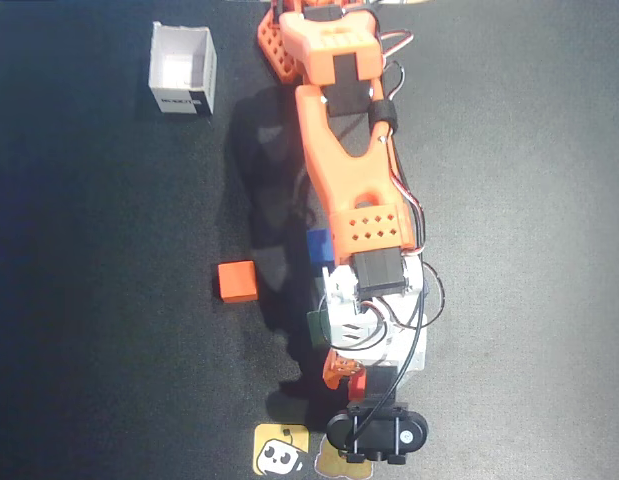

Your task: Put the red cube on top of the yellow cube.

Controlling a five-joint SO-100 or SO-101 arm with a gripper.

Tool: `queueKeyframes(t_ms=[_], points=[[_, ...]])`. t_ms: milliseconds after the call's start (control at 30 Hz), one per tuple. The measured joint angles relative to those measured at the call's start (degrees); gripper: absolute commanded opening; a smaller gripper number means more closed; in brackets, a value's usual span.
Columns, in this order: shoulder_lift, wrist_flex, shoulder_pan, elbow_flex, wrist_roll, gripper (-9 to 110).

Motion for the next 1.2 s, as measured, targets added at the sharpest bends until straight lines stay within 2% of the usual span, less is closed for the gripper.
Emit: queueKeyframes(t_ms=[400, 633, 800, 933, 1033, 1133, 1200], points=[[5.62, -2.02, 0.00, 6.42, 0.09, 23], [17.58, -7.21, 0.00, 19.86, 0.09, 23], [31.82, -13.71, 0.00, 36.30, 0.09, 23], [45.35, -18.90, 0.35, 51.94, -2.02, 17], [53.53, -21.97, 2.99, 62.05, -6.50, 7], [59.94, -24.61, 5.80, 69.87, -10.81, 5], [63.02, -26.10, 6.68, 74.44, -13.54, 0]])
